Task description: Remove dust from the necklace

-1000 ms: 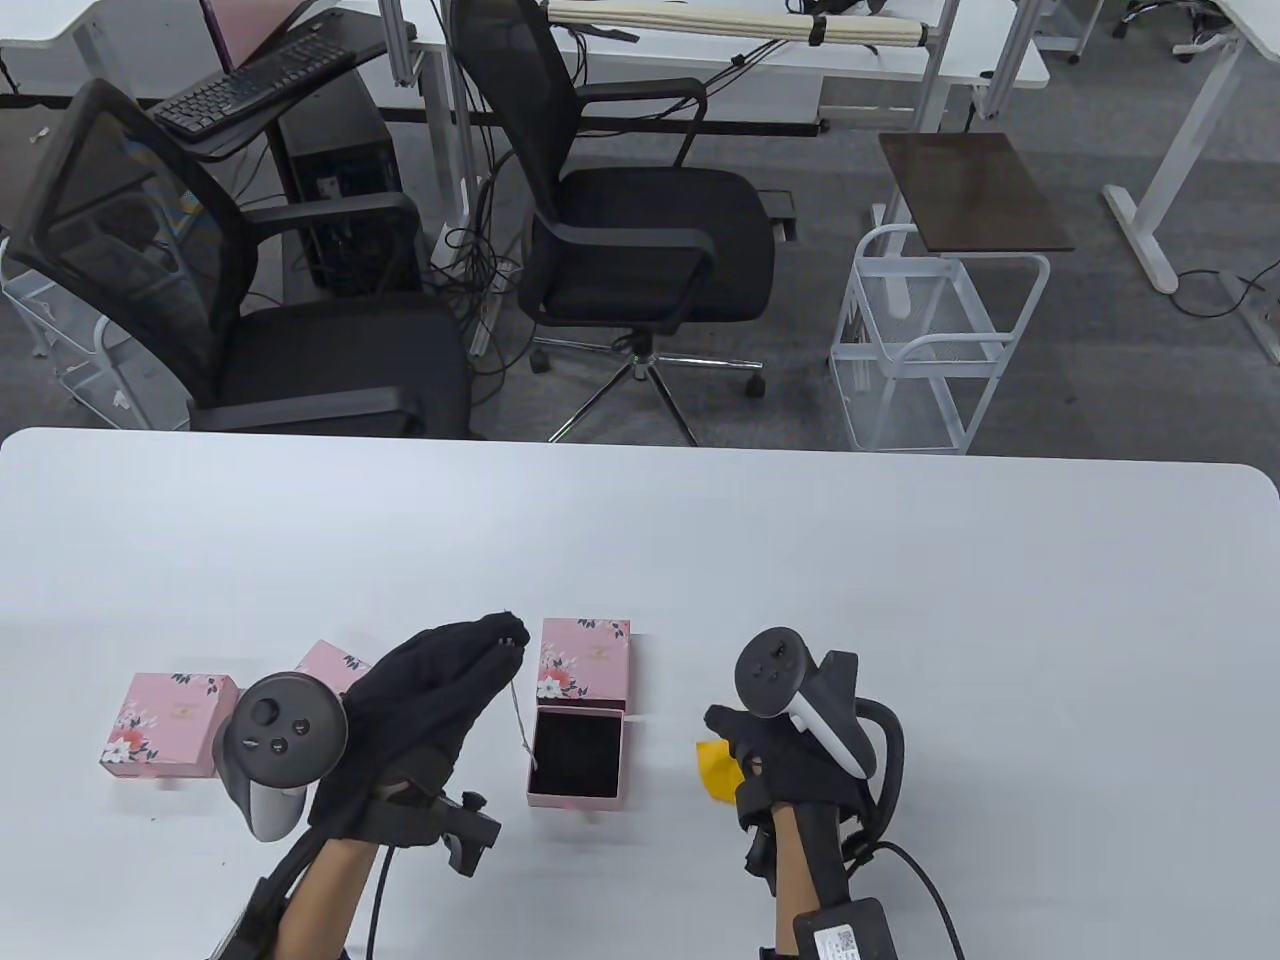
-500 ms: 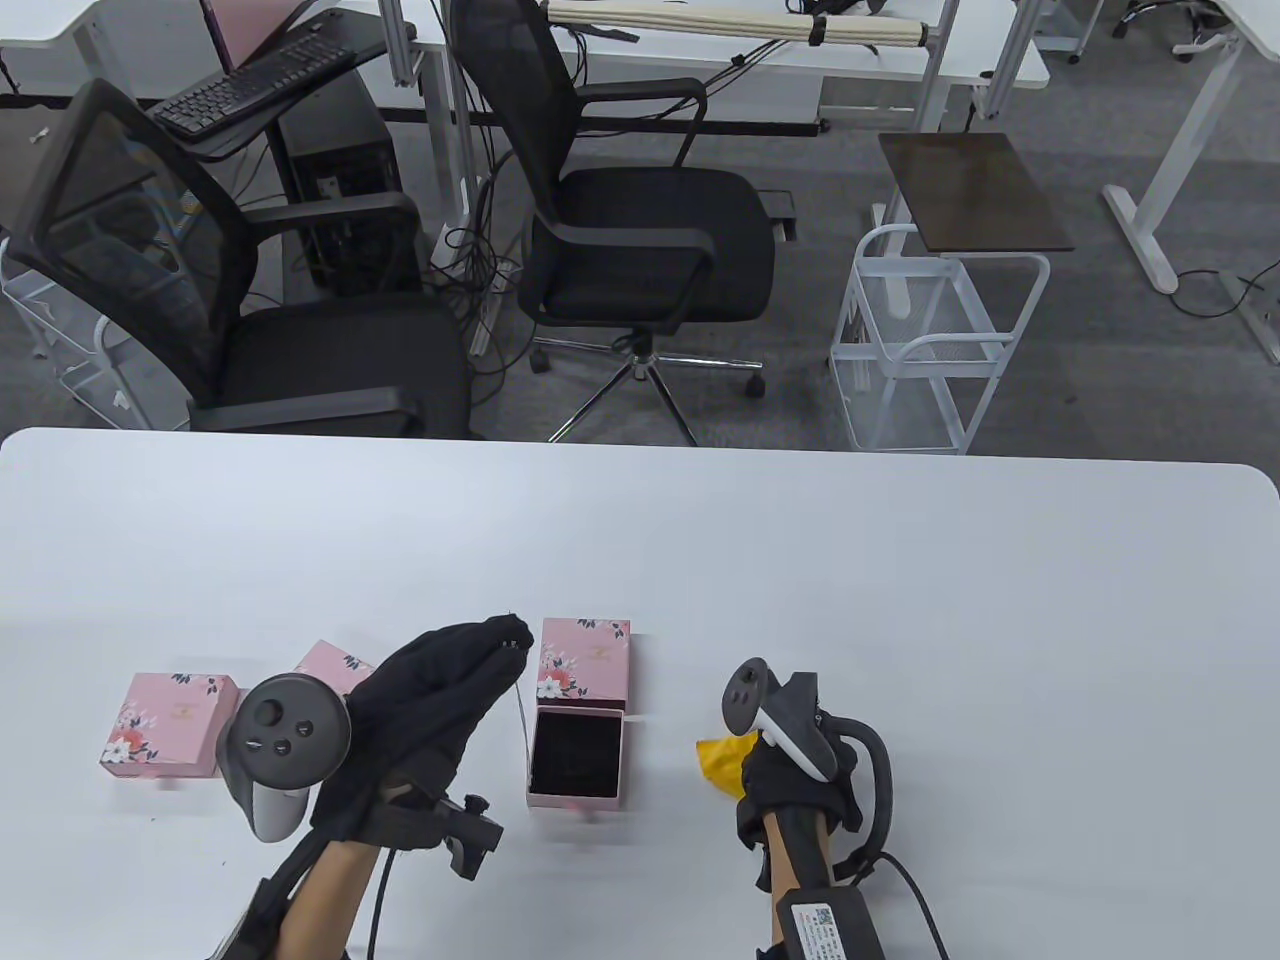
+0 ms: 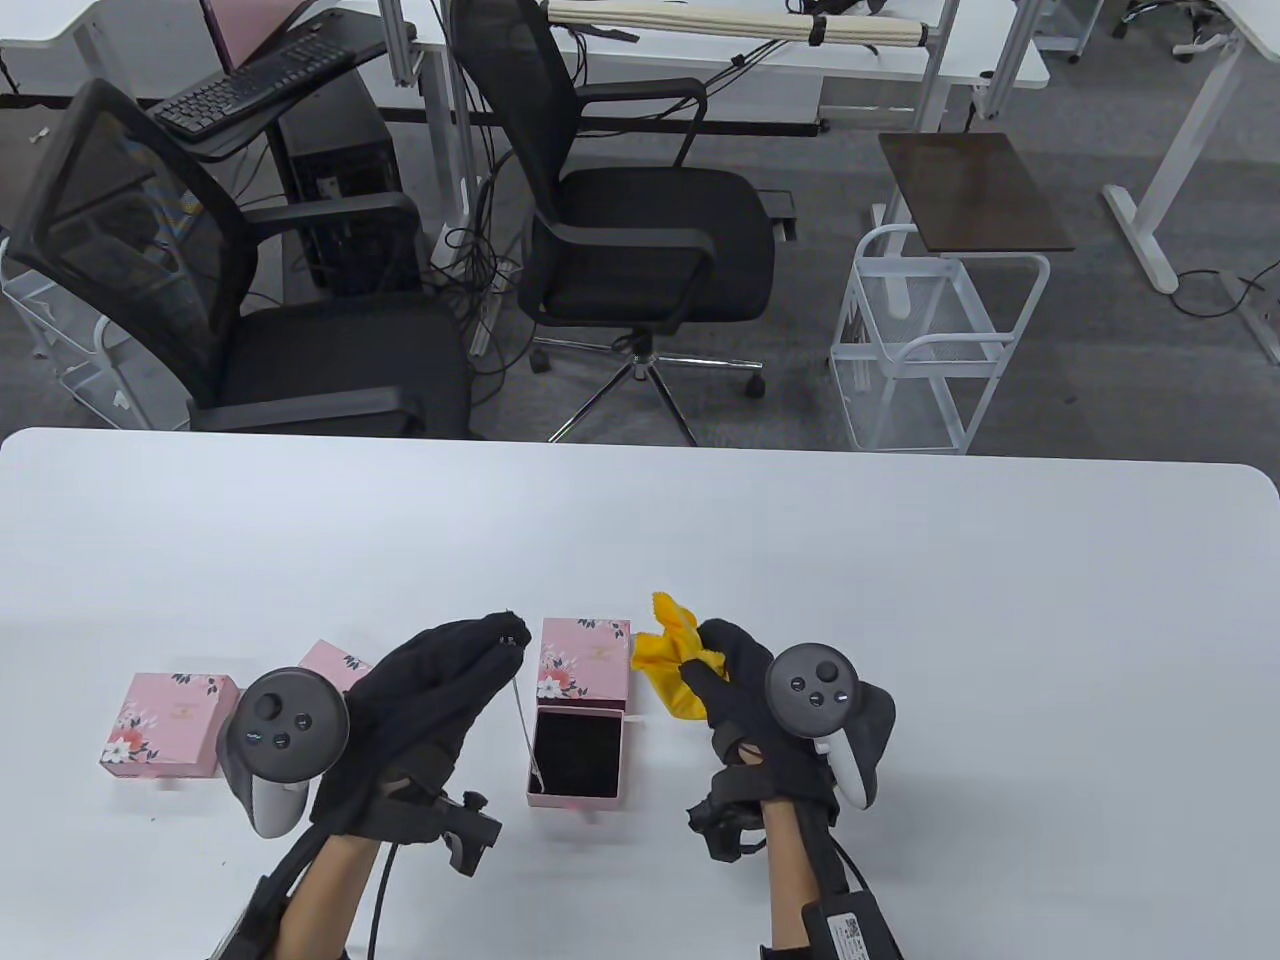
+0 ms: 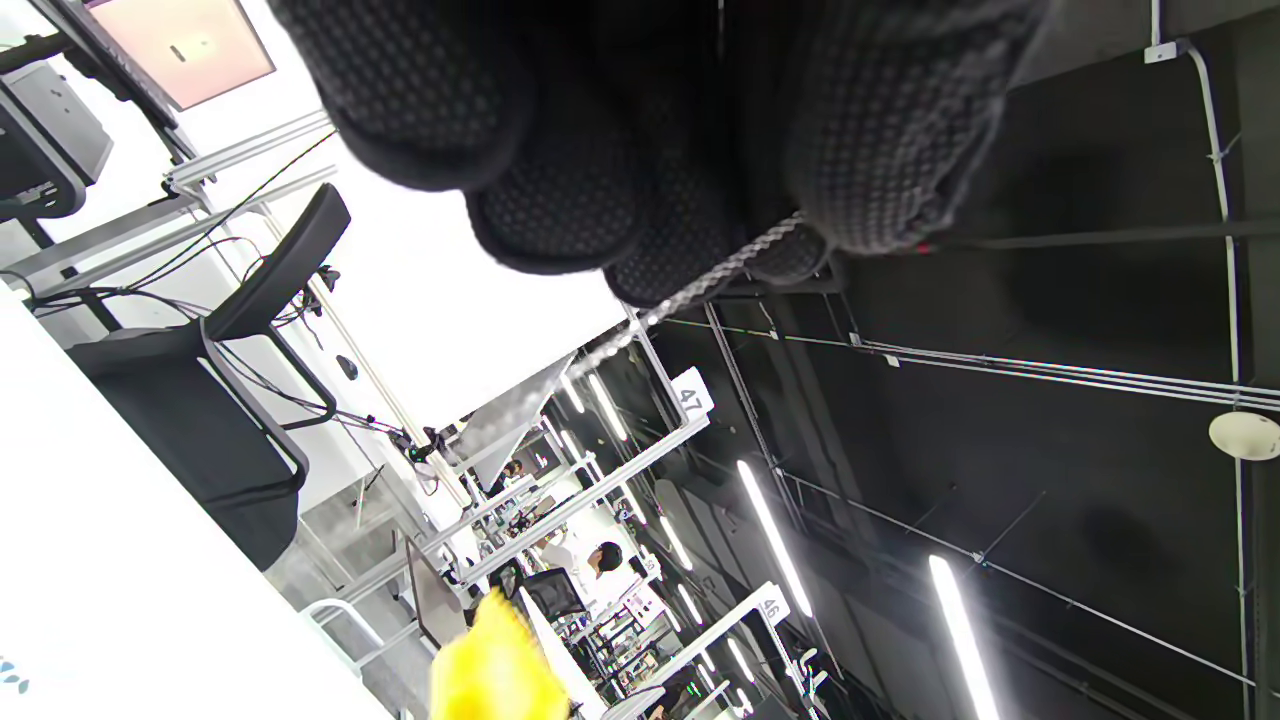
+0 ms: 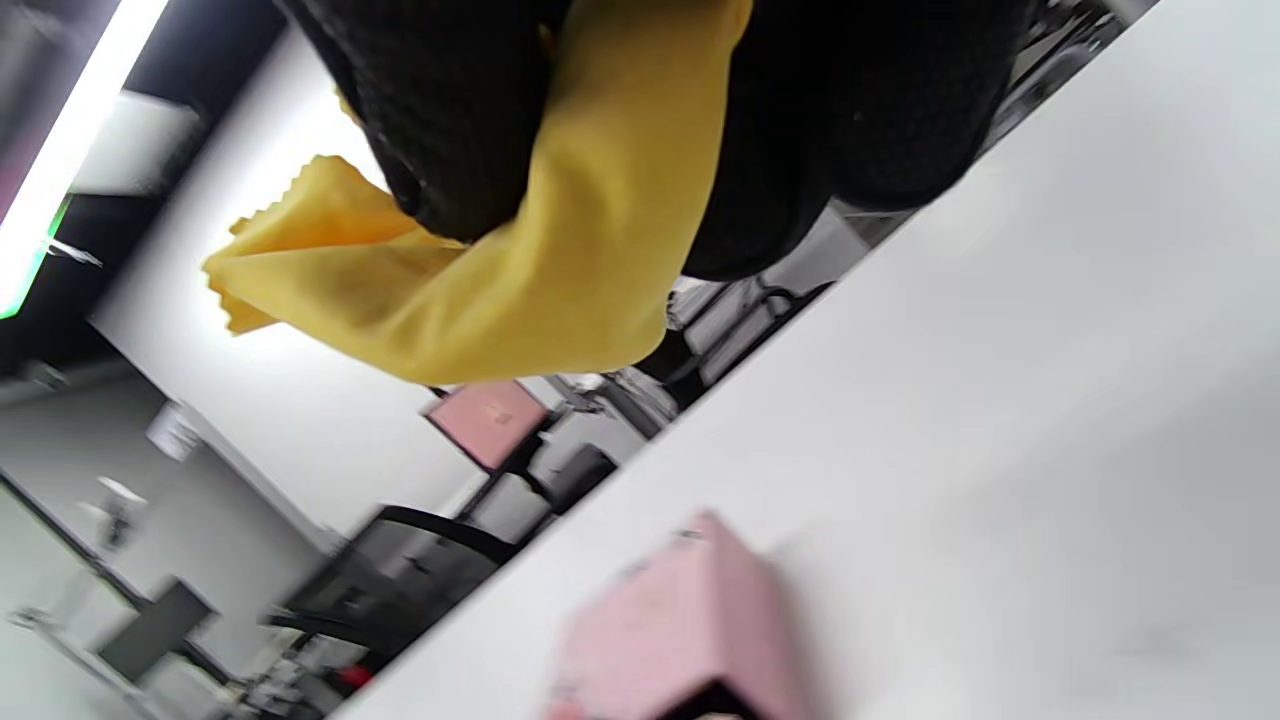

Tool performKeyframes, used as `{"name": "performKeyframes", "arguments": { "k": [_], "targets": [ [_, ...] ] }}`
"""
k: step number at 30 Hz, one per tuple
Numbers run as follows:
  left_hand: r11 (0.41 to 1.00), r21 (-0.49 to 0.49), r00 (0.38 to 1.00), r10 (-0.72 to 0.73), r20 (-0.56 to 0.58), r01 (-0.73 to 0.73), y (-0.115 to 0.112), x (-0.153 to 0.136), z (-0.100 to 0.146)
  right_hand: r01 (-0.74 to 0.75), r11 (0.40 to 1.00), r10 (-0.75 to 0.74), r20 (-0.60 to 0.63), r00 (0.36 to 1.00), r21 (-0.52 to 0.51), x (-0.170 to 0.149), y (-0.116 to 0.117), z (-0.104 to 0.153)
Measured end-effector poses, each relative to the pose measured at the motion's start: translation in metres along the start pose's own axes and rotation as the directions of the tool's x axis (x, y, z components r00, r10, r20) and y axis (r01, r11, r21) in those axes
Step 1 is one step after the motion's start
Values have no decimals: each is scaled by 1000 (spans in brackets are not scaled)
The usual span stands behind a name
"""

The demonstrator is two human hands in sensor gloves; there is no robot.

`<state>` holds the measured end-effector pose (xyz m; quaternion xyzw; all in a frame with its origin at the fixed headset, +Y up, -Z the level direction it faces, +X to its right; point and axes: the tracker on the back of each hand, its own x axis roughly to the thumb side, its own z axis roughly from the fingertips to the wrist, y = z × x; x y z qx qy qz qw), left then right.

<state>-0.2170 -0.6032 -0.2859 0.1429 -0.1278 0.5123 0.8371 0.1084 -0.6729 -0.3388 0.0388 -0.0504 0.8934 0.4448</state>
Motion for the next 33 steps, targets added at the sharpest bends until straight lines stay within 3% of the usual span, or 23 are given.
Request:
{"name": "performKeyframes", "arguments": {
  "k": [8, 13, 22, 33],
  "targets": [
    [1000, 1, 999, 31, -19, -31, 1, 0, 0, 350, 935, -354, 178, 918, 57, 42, 12, 12],
    [1000, 2, 999, 25, -29, -25, -1, -1, 0, 414, 907, -421, 229, 878, 80, 61, 23, 21],
    [999, 6, 998, 35, -51, -35, -3, -1, 0, 348, 934, -354, 313, 881, 76, 86, 41, 35],
    [995, 18, 992, 101, -82, -99, -7, 1, 2, 68, 994, -20, 453, 891, -90, 112, 55, 56]
  ]
}}
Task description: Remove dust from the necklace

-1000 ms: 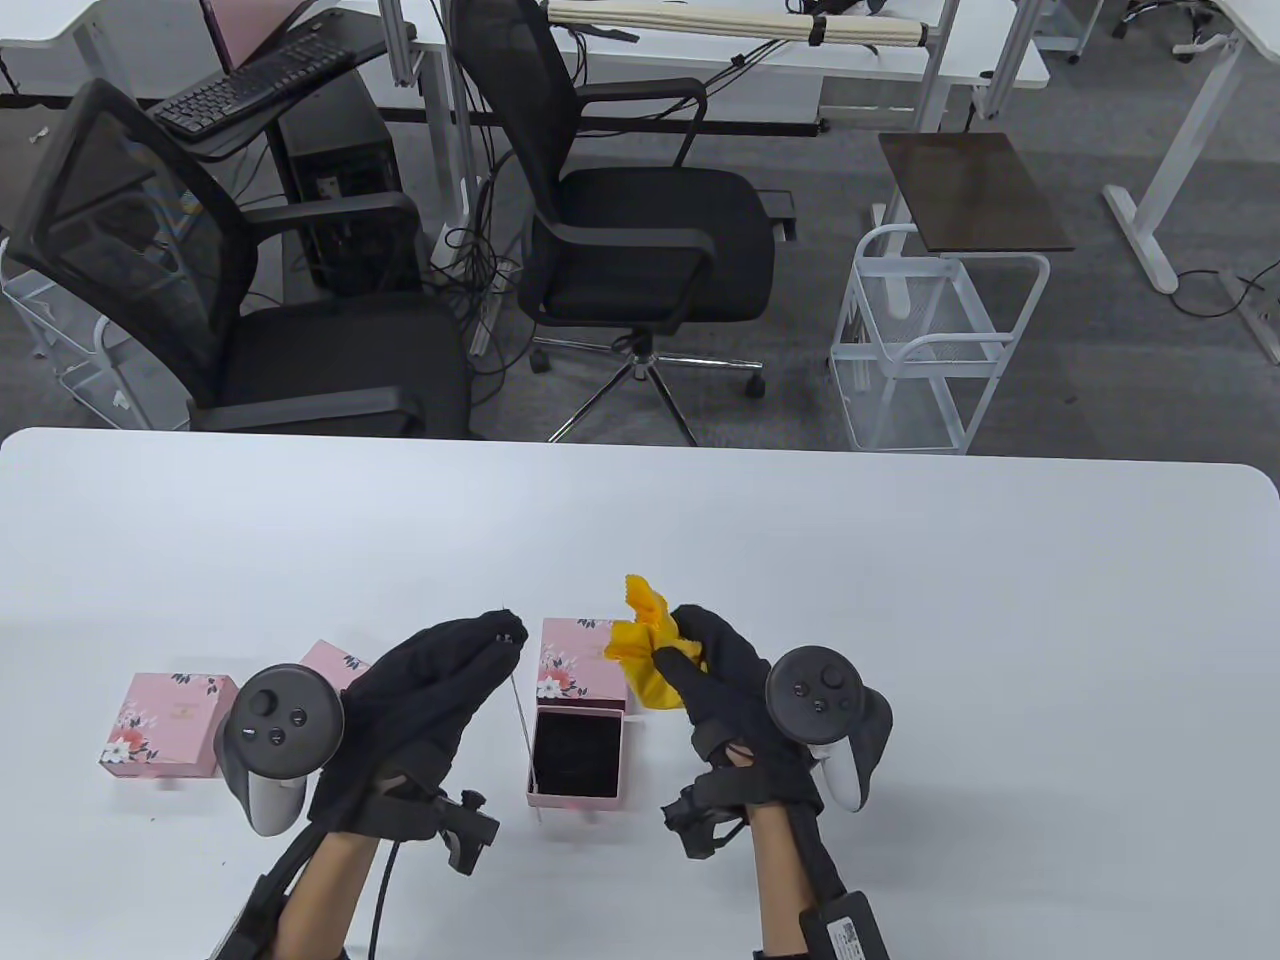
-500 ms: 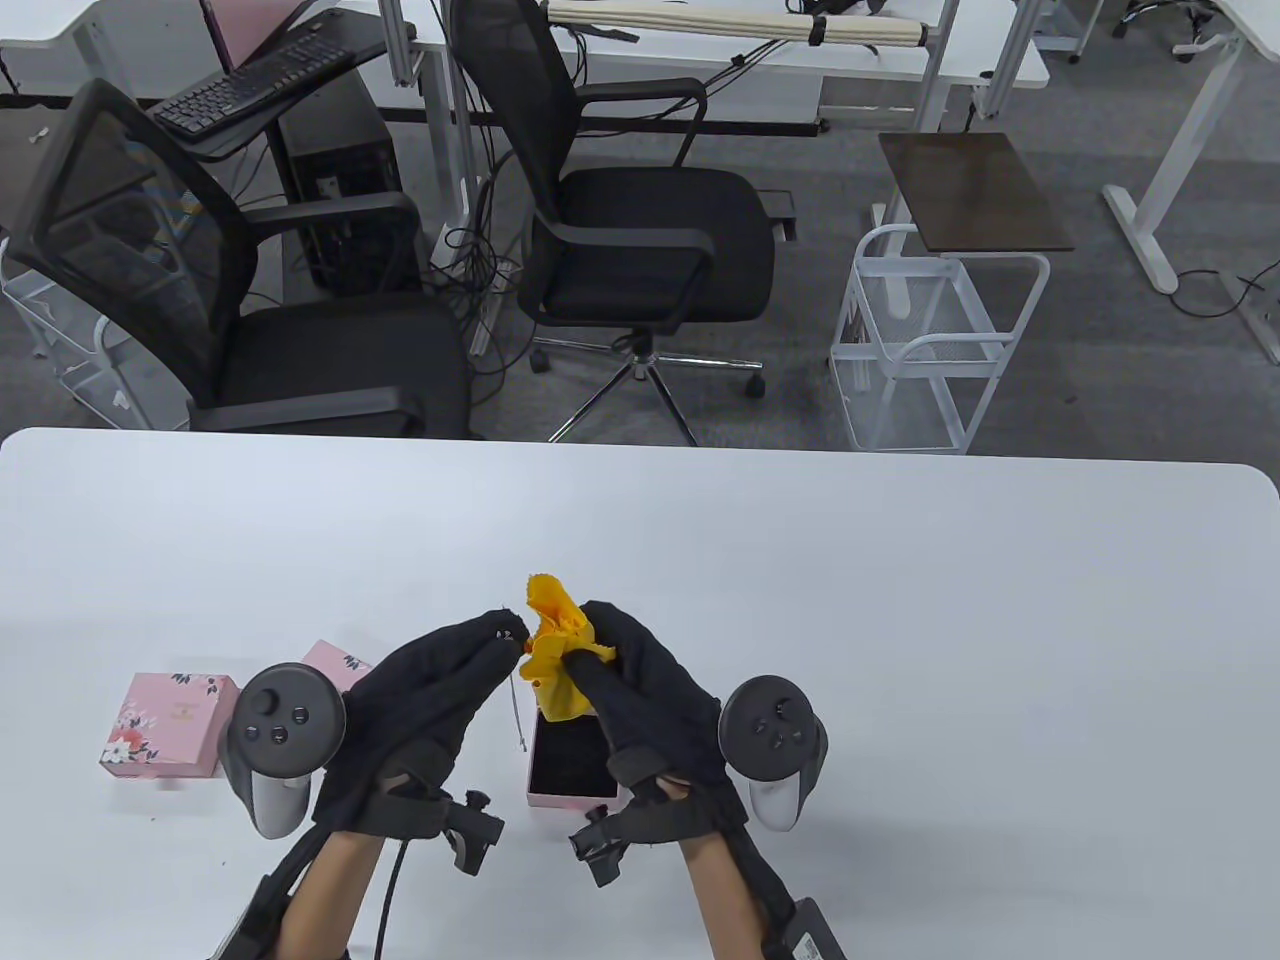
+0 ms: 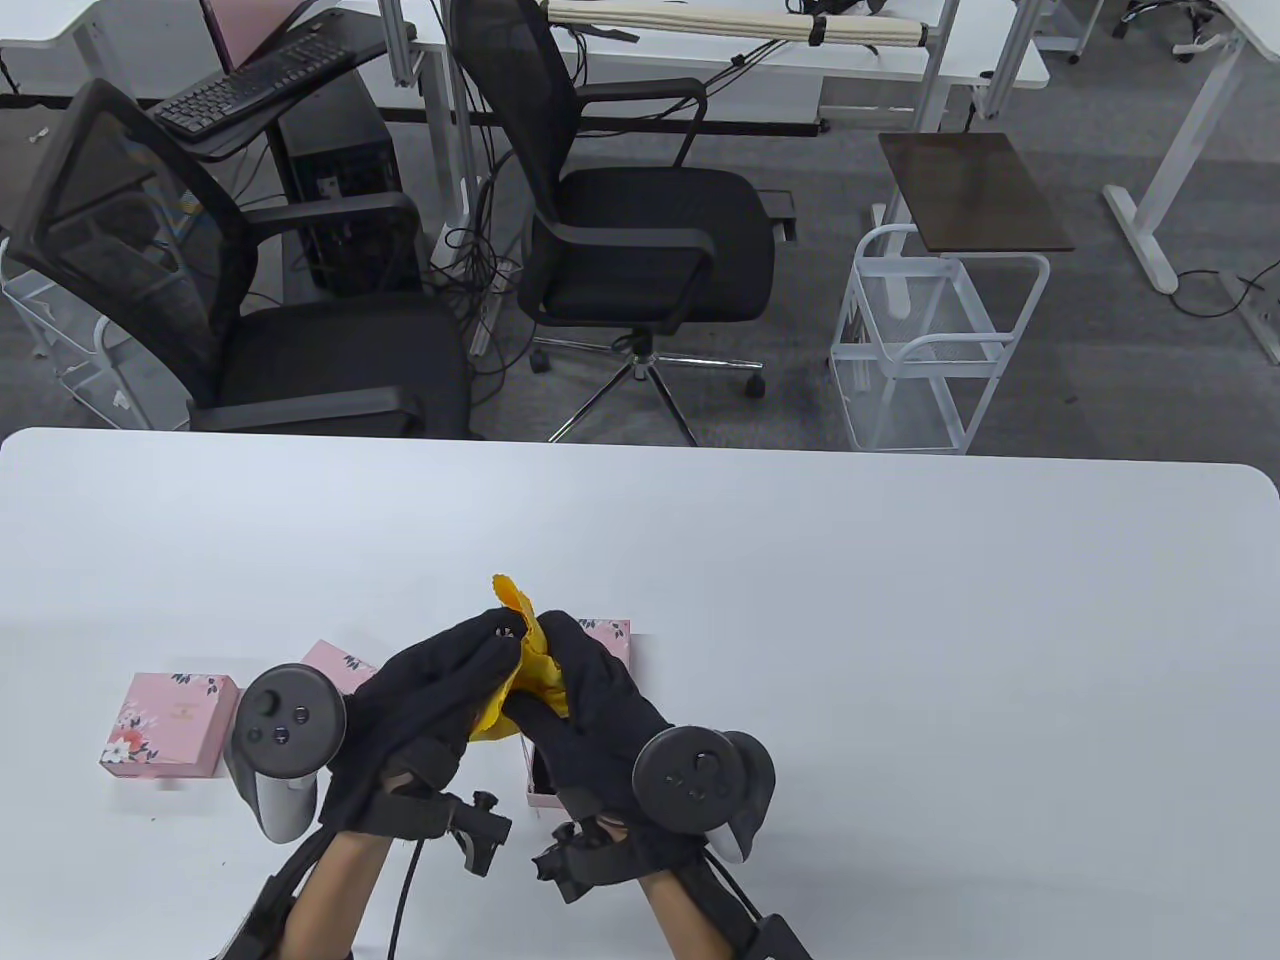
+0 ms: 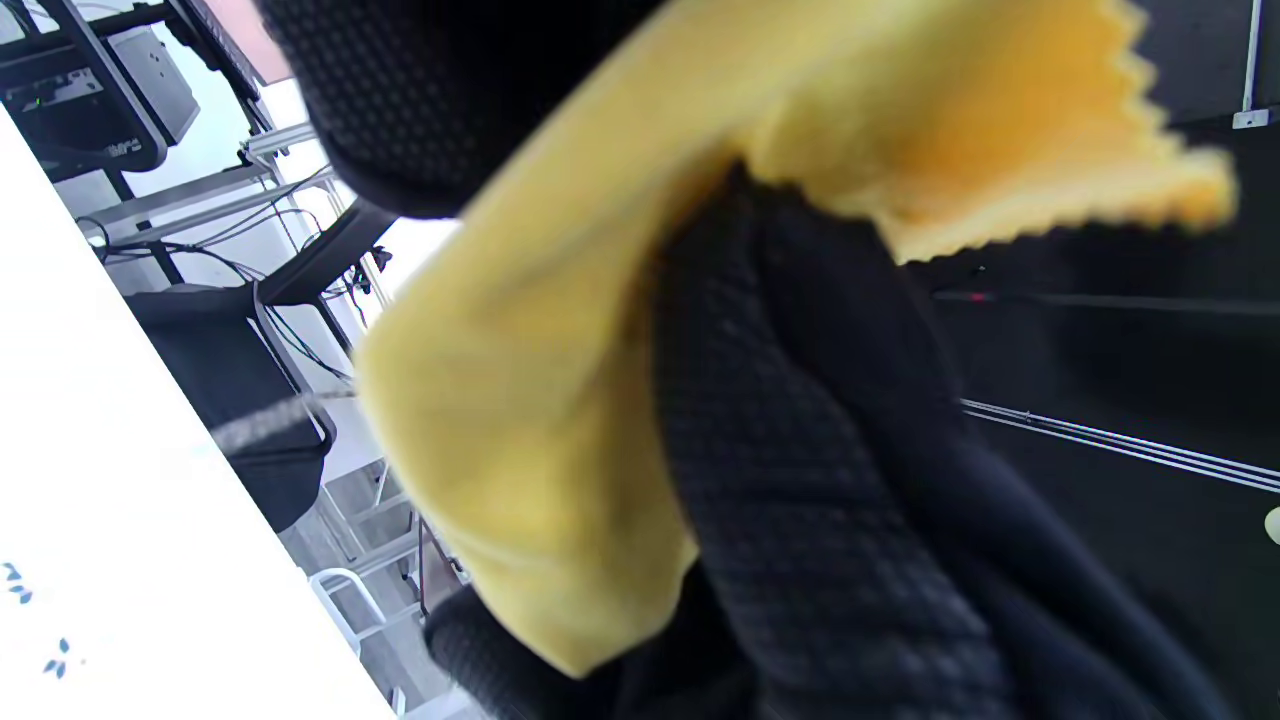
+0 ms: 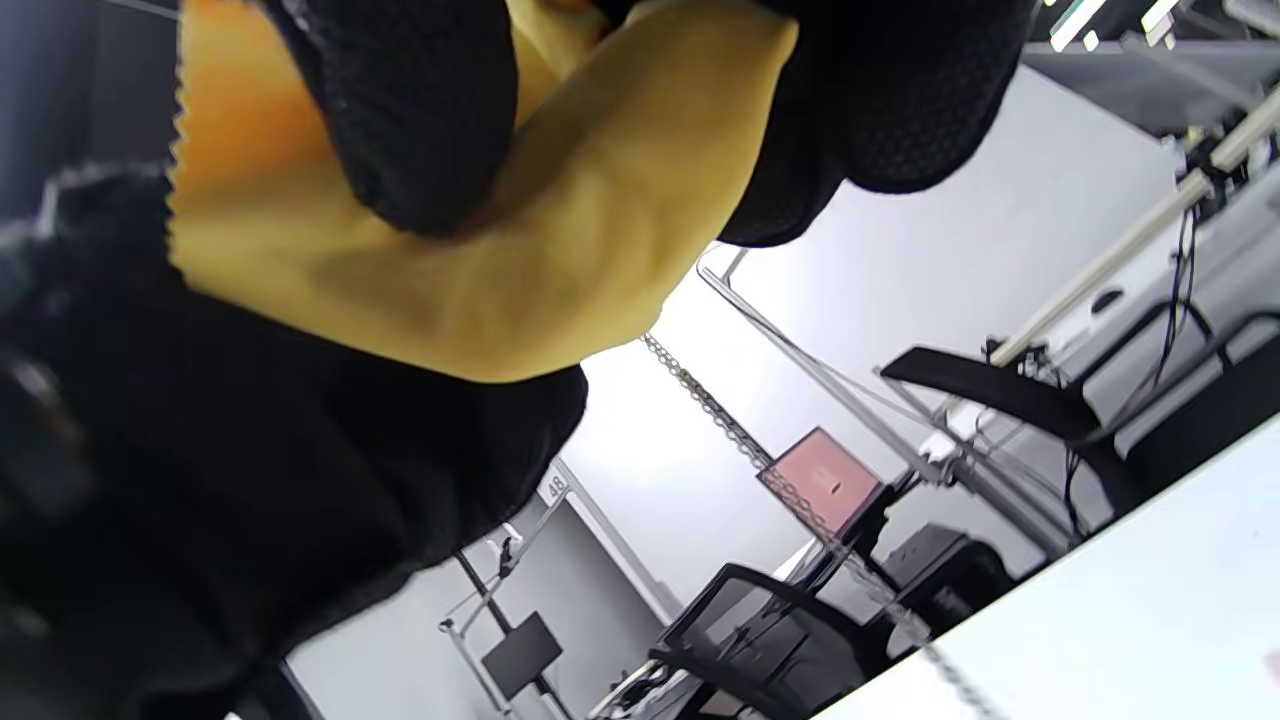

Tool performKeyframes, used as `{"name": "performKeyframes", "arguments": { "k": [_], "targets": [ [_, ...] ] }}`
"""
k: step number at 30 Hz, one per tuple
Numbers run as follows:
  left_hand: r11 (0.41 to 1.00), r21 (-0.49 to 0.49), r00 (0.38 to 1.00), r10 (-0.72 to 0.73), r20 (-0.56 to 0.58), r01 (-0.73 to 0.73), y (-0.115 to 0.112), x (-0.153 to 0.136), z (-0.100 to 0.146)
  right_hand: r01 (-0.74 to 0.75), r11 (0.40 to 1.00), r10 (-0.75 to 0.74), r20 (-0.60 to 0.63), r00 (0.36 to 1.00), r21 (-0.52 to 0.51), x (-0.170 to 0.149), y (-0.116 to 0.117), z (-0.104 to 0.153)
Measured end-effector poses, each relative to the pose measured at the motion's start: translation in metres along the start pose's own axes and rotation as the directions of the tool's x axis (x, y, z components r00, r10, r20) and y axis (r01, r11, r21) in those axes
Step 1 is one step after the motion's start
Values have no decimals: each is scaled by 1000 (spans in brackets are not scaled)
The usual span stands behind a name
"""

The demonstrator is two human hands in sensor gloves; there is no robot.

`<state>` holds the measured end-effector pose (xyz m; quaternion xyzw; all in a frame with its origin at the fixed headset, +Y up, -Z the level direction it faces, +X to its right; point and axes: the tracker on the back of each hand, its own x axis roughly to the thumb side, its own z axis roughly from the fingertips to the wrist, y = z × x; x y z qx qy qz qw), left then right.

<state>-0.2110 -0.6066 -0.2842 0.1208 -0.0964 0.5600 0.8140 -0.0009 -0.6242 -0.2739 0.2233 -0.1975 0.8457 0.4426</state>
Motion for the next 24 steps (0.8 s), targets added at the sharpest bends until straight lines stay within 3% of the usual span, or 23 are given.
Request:
{"name": "performKeyframes", "arguments": {
  "k": [8, 17, 24],
  "targets": [
    [998, -41, 998, -45, 44, 47, -12, 11, 6, -169, 973, 164, -40, 986, -159, 6, 2, 4],
    [981, 3, 977, -192, 87, 193, -16, 19, 11, -160, 972, 142, -112, 984, -170, 2, -2, 3],
    [961, 99, 955, -271, 121, 260, -12, 24, 15, -112, 989, 102, -107, 989, -93, 1, -4, 0]
  ]
}}
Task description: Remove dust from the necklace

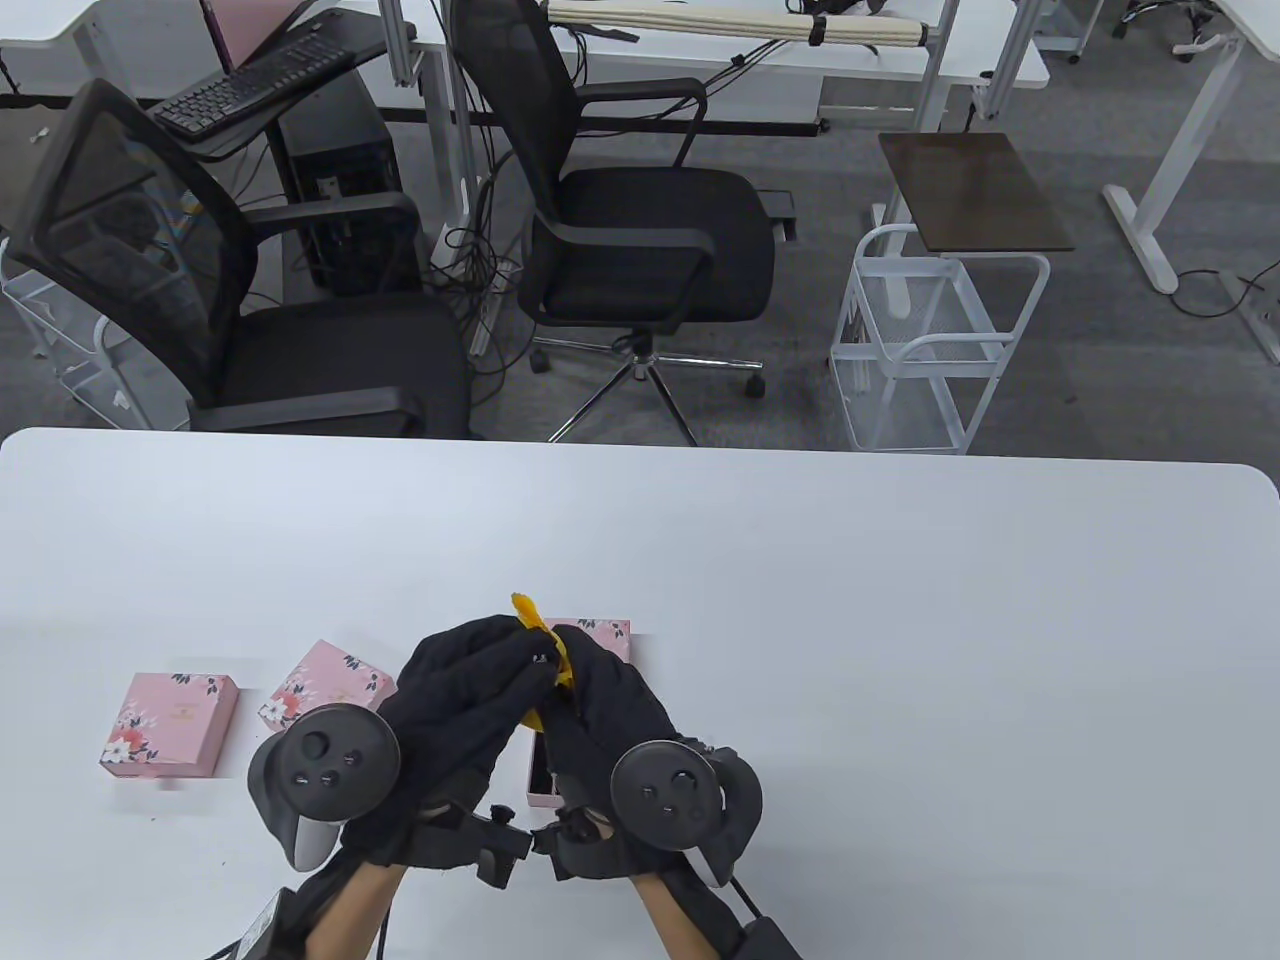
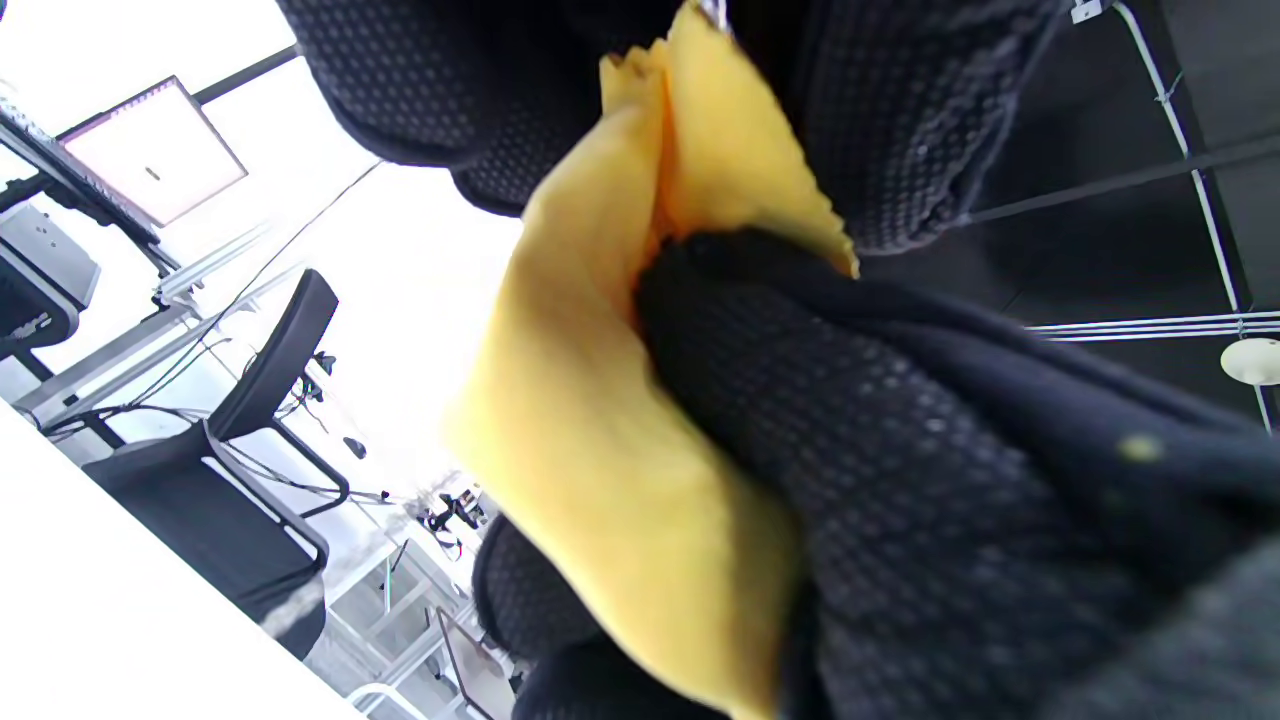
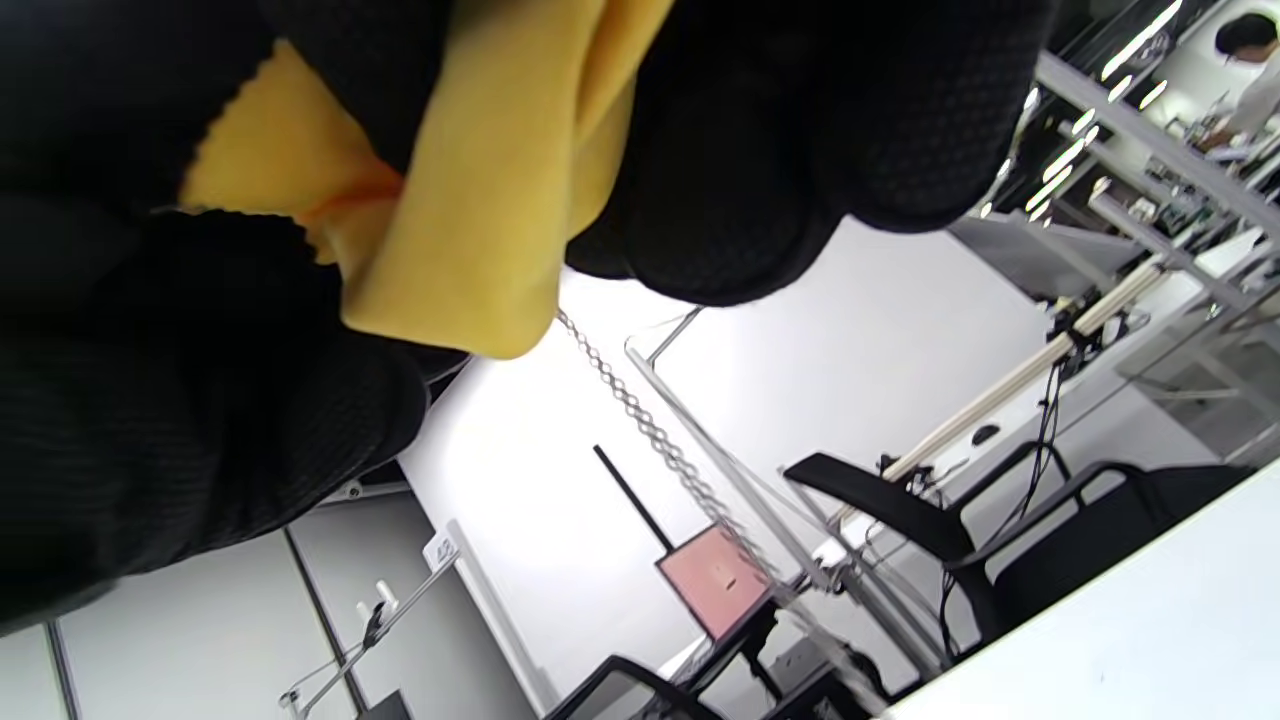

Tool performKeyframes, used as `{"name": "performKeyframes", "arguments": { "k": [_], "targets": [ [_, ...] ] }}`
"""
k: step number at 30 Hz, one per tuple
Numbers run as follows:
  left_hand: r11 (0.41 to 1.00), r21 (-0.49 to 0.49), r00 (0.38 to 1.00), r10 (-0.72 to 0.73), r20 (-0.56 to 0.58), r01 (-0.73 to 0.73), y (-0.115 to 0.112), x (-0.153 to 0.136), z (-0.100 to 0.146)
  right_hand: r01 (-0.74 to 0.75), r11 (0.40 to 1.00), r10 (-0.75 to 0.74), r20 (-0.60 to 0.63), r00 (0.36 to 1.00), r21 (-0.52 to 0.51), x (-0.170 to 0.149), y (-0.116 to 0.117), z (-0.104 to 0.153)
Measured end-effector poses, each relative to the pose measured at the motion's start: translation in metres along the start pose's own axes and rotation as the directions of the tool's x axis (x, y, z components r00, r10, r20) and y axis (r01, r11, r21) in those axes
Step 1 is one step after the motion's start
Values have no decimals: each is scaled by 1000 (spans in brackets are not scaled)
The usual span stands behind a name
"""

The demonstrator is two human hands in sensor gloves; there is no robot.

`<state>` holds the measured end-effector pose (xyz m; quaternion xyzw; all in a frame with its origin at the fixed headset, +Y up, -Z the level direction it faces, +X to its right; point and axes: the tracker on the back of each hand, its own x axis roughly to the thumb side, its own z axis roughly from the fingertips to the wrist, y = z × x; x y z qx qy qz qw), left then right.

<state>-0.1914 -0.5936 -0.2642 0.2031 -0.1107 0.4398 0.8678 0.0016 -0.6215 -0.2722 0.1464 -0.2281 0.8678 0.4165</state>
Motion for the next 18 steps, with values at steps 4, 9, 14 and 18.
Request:
{"name": "performKeyframes", "arguments": {
  "k": [4, 9, 14, 18],
  "targets": [
    [1000, 29, 1000, 11, 9, -12, 3, -1, 0, 46, 996, -47, 17, 999, 75, 2, 0, -2],
    [998, 55, 999, 34, 27, -36, 4, -1, -1, 41, 996, -42, 7, 999, 74, 0, -1, -2],
    [998, 56, 999, 38, 29, -39, 7, -2, -1, 107, 982, -110, 14, 994, 153, 2, -1, -4],
    [996, 69, 998, 48, 34, -50, 8, -3, -1, 107, 982, -110, 10, 994, 159, 3, -1, -4]
  ]
}}
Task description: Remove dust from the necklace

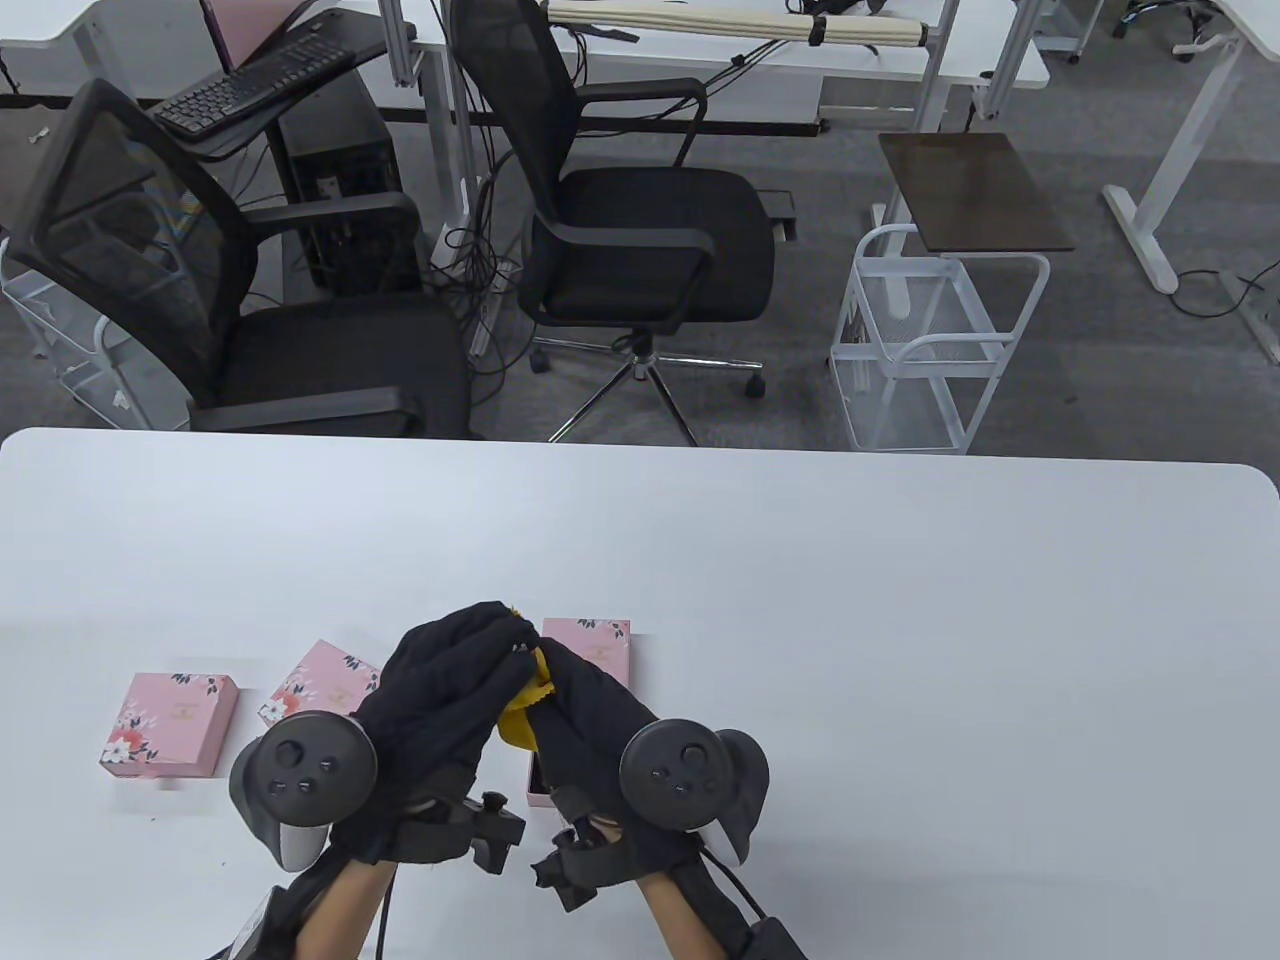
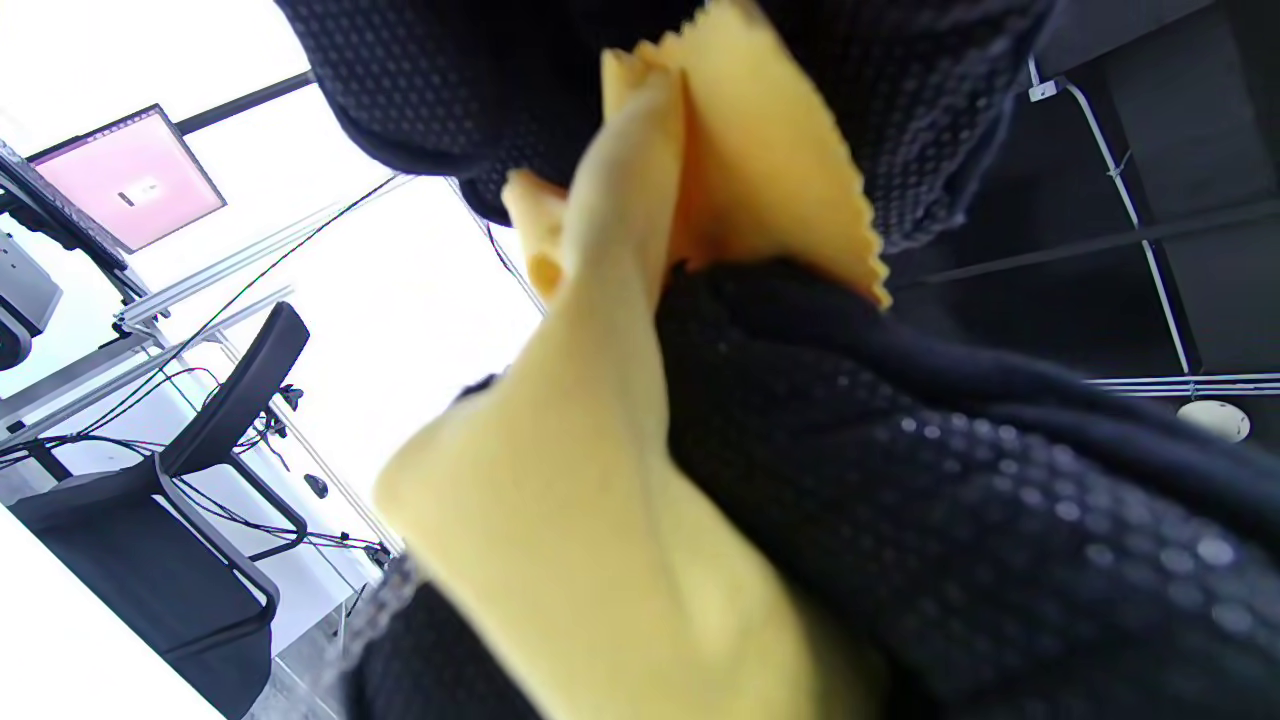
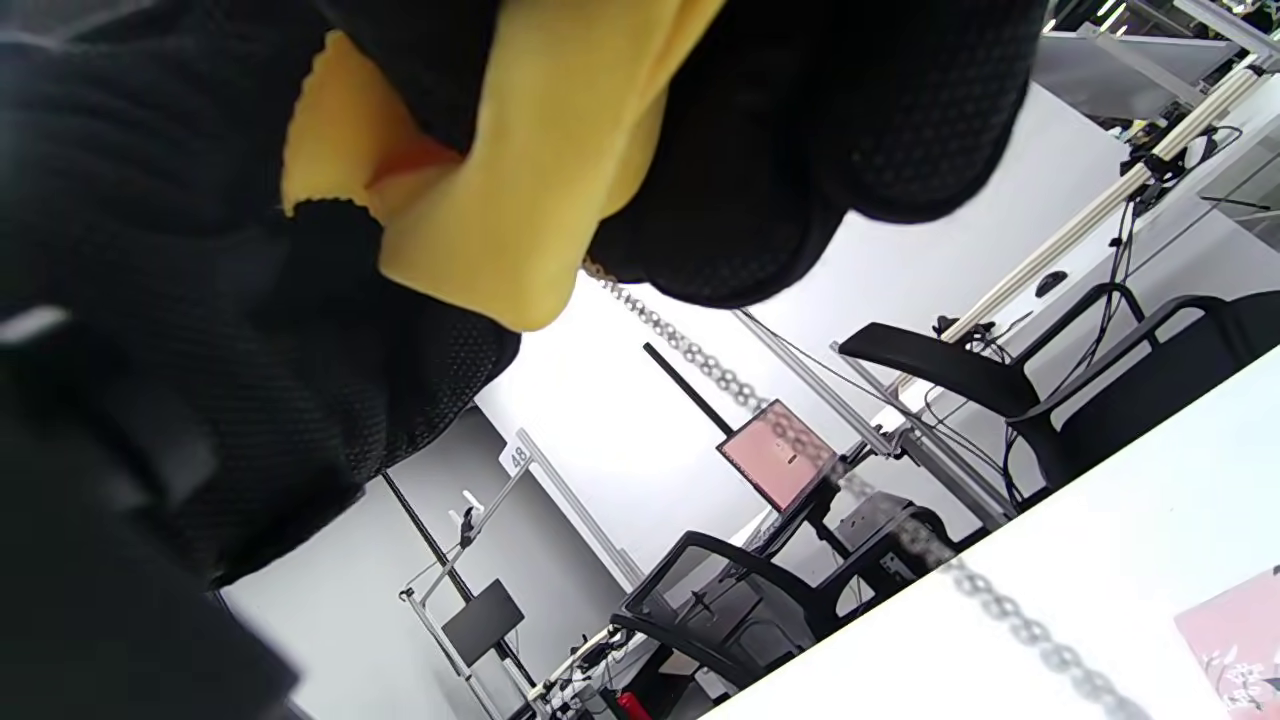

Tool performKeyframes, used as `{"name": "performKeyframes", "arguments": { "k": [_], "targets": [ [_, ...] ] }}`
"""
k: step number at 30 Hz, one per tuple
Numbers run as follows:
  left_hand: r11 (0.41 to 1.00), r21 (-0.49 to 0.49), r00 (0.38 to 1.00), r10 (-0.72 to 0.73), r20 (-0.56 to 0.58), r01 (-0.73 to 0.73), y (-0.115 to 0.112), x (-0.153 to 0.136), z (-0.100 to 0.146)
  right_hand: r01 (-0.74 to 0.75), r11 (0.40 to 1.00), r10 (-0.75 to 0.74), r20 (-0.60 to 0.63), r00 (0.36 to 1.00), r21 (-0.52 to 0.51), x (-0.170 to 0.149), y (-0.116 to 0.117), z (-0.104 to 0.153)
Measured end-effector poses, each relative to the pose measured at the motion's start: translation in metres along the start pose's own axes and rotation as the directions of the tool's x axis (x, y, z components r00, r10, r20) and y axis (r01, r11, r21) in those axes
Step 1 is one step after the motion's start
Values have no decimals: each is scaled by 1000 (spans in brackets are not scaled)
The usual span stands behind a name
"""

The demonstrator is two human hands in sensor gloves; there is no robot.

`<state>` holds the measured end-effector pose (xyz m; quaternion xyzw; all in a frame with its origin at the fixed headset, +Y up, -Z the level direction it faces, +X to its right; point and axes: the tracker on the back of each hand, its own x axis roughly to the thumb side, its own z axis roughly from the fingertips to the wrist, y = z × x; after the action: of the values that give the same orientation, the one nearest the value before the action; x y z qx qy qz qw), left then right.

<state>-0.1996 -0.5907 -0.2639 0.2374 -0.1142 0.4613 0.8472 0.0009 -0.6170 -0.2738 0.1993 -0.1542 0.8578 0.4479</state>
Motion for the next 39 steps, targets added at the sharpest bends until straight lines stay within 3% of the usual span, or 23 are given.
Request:
{"name": "performKeyframes", "arguments": {
  "k": [14, 17, 31, 36, 39],
  "targets": [
    [999, 12, 999, 38, -5, -38, 7, -3, -3, -43, 998, 44, -7, 999, 40, -5, 7, -1],
    [999, 10, 999, 35, -7, -35, 8, -3, -3, -36, 993, 38, -12, 999, 115, -7, 11, -2],
    [998, 10, 998, 61, 0, -61, 10, -3, -3, -103, 986, 113, -66, 991, 131, -16, 20, -3],
    [998, 12, 998, 66, -6, -66, 12, -4, -4, -49, 968, 74, -93, 993, 247, -24, 28, -6],
    [997, 20, 997, 74, -21, -73, 12, -4, -3, -32, 969, 64, -121, 991, 246, -29, 31, -5]
  ]
}}
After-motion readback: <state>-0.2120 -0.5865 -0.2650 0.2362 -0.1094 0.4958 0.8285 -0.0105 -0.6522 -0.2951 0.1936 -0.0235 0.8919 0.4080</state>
